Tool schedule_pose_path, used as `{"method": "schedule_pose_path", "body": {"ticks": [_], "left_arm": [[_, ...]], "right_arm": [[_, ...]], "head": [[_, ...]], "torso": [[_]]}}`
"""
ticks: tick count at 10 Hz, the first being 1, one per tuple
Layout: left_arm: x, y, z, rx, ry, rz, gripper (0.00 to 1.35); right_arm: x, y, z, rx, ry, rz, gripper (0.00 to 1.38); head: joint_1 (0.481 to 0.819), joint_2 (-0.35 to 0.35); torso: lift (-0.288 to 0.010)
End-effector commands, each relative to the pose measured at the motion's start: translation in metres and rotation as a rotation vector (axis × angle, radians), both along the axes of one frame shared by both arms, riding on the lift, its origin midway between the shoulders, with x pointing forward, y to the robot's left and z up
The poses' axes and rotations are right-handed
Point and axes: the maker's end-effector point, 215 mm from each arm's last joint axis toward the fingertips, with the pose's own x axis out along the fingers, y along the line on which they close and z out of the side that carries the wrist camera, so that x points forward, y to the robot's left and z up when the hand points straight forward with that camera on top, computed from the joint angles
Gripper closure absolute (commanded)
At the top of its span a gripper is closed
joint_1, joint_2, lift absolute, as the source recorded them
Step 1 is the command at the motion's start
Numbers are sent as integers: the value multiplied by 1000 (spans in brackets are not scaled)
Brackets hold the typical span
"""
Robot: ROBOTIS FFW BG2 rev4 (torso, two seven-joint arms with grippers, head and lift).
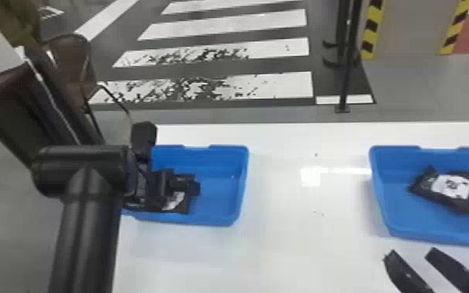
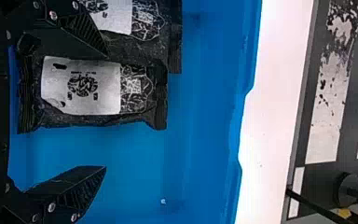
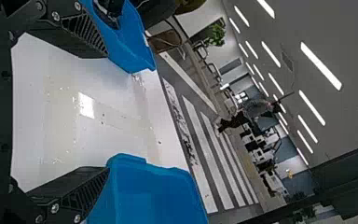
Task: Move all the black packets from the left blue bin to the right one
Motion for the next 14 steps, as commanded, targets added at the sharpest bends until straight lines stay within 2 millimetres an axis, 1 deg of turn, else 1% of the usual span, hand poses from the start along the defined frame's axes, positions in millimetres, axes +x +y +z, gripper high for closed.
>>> {"method": "schedule_pose_path", "body": {"ticks": [1, 2, 4, 6, 7, 8, 9, 10, 11, 12, 14], "left_arm": [[-5, 5, -2, 25, 37, 14, 196], [-6, 5, -1, 35, 44, 17, 237], [-7, 11, -6, 43, 69, 33, 478], [-7, 14, -12, 45, 91, 43, 587], [-10, 17, -18, 49, 109, 50, 776], [-12, 21, -22, 47, 116, 56, 823], [-5, 19, -20, 46, 89, 43, 826], [2, 16, -18, 30, 50, 26, 1124], [7, 11, -8, 16, -6, 7, 1197], [10, 6, 8, 7, -65, -6, 1200], [5, -17, 36, -46, -175, -58, 1200]], "right_arm": [[0, 0, -3, 11, 9, -1, 174], [-1, 1, -5, 19, 16, 1, 173], [-2, 2, -6, 30, 21, 0, 173], [-1, 3, -7, 38, 24, 3, 173], [-2, 3, -8, 42, 26, 3, 174], [-2, 3, -9, 47, 30, 5, 173], [-3, 4, -9, 51, 30, 5, 173], [-2, 3, -8, 55, 28, 4, 173], [-2, 4, -6, 58, 25, 5, 173], [-2, 4, -6, 58, 27, 6, 173], [0, 5, -1, 58, 15, 8, 173]], "head": [[695, 233], [695, 240], [695, 245], [695, 254], [695, 257], [695, 259], [695, 264], [695, 266], [695, 261], [695, 255], [695, 243]], "torso": [[-140], [-140], [-140], [-140], [-140], [-140], [-140], [-140], [-140], [-140], [-140]]}}
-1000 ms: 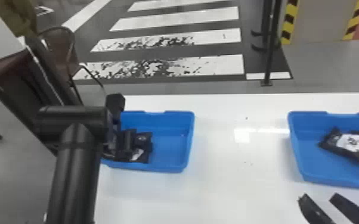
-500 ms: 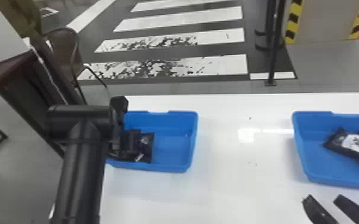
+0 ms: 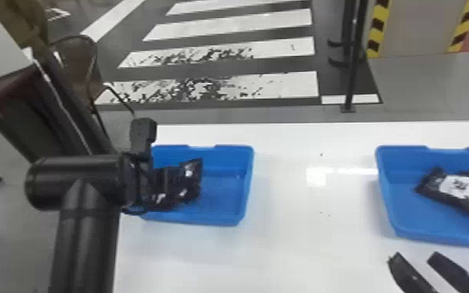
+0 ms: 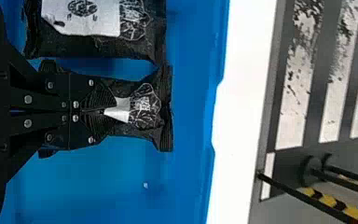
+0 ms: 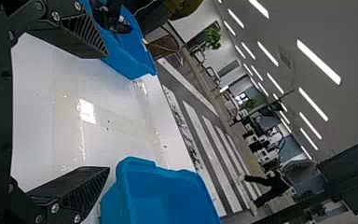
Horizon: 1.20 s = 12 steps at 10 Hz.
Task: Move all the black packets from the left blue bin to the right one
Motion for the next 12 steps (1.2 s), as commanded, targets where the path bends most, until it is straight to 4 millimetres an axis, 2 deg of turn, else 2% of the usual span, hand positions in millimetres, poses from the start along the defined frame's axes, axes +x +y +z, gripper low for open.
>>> {"method": "schedule_pose_path", "body": {"ticks": [1, 2, 4, 6, 7, 9, 12], "left_arm": [[-10, -26, 25, -37, -97, -62, 1200], [-18, -47, 43, -60, -161, -115, 1200], [-37, -106, 78, -94, -292, -255, 1200], [-72, -167, 97, -135, -343, -383, 1200], [-82, -195, 98, -172, -345, -437, 1200], [-93, -236, 104, -228, -364, -514, 1200], [-101, -269, 114, -270, -389, -580, 1200]], "right_arm": [[5, 4, 10, 1, -20, 13, 173], [12, 10, 21, -4, -47, 41, 173], [32, 23, 55, -58, -134, 102, 173], [50, 32, 74, -98, -179, 160, 170], [59, 34, 79, -96, -193, 164, 170], [78, 50, 98, -77, -235, 191, 168], [89, 71, 111, -42, -256, 230, 168]], "head": [[695, 229], [695, 213], [695, 182], [695, 119], [695, 81], [695, 25], [695, -16]], "torso": [[-140], [-140], [-140], [-140], [-140], [-140], [-140]]}}
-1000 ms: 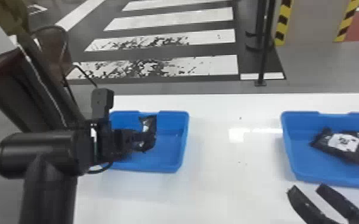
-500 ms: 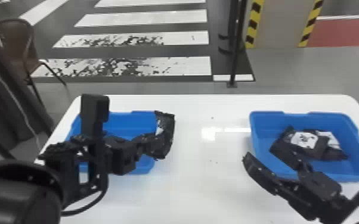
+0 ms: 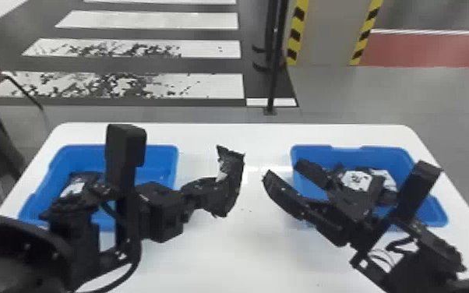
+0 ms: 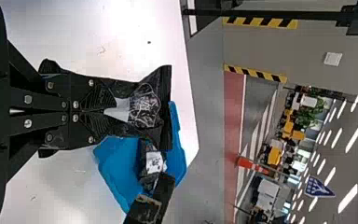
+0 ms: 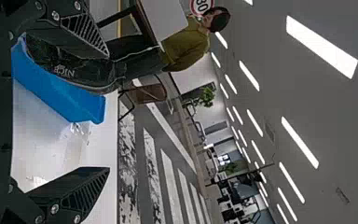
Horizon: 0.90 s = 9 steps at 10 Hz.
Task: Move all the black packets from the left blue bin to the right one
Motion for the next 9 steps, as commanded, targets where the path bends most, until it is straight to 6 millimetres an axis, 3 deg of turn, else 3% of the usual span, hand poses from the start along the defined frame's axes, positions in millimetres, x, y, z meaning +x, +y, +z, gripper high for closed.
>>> {"method": "schedule_pose_path", "body": {"ticks": [1, 3, 7, 8, 9], "left_arm": [[-5, -15, 4, -18, -6, -34, 1200], [-6, -24, 8, -26, -14, -54, 1200], [-8, -31, 6, -39, -2, -70, 1200], [-9, -35, 8, -46, -2, -78, 1200], [-10, -36, 7, -47, 1, -81, 1200]], "right_arm": [[6, 12, 4, 14, -2, 26, 168], [9, 22, 14, 34, -14, 46, 170], [2, 58, 13, 60, 7, 119, 226], [3, 60, 8, 59, 24, 127, 614], [4, 61, 6, 57, 26, 128, 1185]], "head": [[695, -21], [695, -27], [695, -2], [695, 7], [695, 10]], "torso": [[-140], [-140], [-140], [-140], [-140]]}}
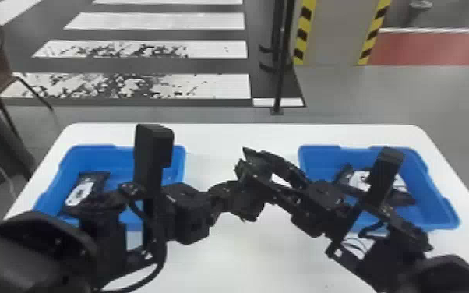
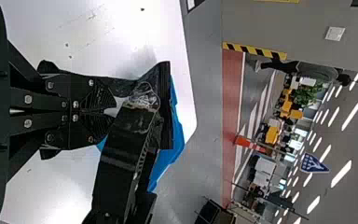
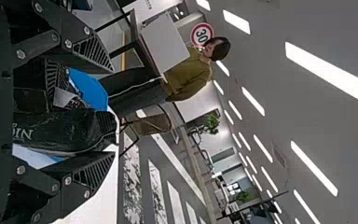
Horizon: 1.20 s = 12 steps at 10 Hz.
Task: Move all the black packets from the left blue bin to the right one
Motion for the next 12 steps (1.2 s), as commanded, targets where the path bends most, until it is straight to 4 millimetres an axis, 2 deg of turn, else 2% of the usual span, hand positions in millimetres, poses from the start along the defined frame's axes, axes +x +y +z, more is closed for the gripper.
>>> {"method": "schedule_pose_path", "body": {"ticks": [1, 4, 5, 6, 7, 8, 9, 11, 12], "left_arm": [[0, 0, 0, -2, 0, 0, 1200], [1, 0, 2, -15, -7, 3, 1173], [4, 0, 6, -45, -16, 8, 760], [8, 8, 10, -61, -41, 34, 274], [12, 22, 11, -77, -59, 71, 107], [14, 48, 4, -76, -52, 132, 144], [13, 89, -6, -65, -42, 227, 151], [5, 186, -13, 20, -48, 433, 151], [1, 215, -15, 45, -47, 488, 151]], "right_arm": [[1, 0, 0, 1, 1, 1, 1273], [0, 1, -1, 23, 15, 6, 1279], [2, -4, -1, 23, 14, -3, 1280], [8, -19, -2, 16, 12, -33, 1280], [19, -42, -5, -4, 8, -79, 1280], [36, -70, -6, -29, 1, -134, 1280], [56, -101, -12, -78, -6, -193, 1280], [89, -132, -47, -150, 47, -225, 1280], [102, -148, -67, -188, 87, -238, 1280]], "head": [[695, 11], [695, 12], [695, 12], [695, 10], [695, 3], [695, -9], [695, -14], [695, 11], [695, 51]], "torso": [[-140], [-140], [-140], [-140], [-140], [-140], [-140], [-140], [-140]]}}
